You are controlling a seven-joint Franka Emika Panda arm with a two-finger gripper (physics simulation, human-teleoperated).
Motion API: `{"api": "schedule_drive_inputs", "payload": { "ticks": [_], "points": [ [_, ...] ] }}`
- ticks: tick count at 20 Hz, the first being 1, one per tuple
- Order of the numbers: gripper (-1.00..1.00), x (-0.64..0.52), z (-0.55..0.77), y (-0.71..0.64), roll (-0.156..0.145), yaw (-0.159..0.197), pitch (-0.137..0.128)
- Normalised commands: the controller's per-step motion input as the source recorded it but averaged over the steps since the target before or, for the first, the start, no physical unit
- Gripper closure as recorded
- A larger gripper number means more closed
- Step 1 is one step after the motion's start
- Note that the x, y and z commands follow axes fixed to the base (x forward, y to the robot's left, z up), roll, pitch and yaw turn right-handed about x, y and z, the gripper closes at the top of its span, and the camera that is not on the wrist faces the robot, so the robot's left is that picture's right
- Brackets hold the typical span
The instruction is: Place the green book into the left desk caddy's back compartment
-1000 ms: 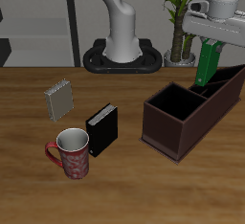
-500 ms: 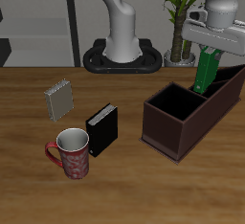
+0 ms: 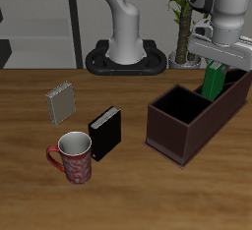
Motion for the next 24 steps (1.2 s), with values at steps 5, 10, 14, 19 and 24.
{"api": "schedule_drive_inputs", "payload": {
  "ticks": [5,10,14,19,24],
  "points": [
    [1.00,0.05,-0.13,0.02,0.005,-0.005,0.016],
    [1.00,0.15,-0.25,0.03,-0.003,0.013,0.042],
    [-1.00,0.06,-0.12,0.03,0.010,0.015,0.027],
    [-1.00,0.02,-0.05,-0.01,0.003,0.012,0.005],
    [-1.00,0.06,-0.10,-0.06,-0.009,0.009,0.012]
  ]
}}
